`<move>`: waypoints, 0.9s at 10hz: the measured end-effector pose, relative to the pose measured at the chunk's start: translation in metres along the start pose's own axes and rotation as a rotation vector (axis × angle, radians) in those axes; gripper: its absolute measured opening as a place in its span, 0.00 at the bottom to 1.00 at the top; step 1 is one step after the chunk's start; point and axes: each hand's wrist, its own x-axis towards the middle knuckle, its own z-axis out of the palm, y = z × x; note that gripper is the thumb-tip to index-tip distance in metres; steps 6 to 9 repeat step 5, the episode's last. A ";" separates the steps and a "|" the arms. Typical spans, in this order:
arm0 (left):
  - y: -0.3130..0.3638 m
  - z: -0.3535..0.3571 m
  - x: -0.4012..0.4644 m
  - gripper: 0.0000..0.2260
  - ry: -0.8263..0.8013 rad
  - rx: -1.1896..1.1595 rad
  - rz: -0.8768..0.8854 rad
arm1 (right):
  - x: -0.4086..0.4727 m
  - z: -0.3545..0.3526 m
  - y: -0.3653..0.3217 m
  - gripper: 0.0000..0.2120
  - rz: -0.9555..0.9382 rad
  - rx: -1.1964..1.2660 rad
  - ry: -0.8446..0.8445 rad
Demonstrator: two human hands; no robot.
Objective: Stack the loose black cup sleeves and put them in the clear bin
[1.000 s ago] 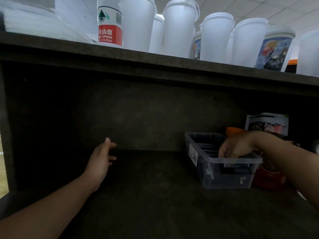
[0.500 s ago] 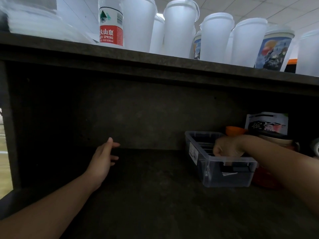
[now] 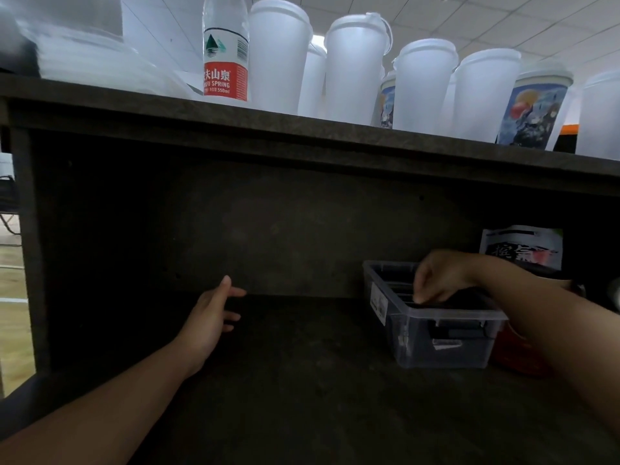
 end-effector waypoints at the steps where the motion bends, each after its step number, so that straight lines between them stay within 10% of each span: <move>1: 0.000 0.001 0.001 0.22 -0.001 0.007 -0.003 | 0.003 0.003 0.001 0.04 0.176 -0.103 -0.179; 4: -0.001 0.001 0.001 0.22 -0.009 -0.014 -0.009 | -0.002 0.008 -0.004 0.06 0.227 -0.034 -0.250; 5: 0.001 0.002 0.000 0.22 0.002 -0.031 -0.037 | -0.002 0.007 -0.011 0.13 0.126 -0.021 0.135; 9: 0.001 0.002 0.000 0.22 0.002 -0.031 -0.037 | -0.002 0.007 -0.011 0.13 0.126 -0.021 0.135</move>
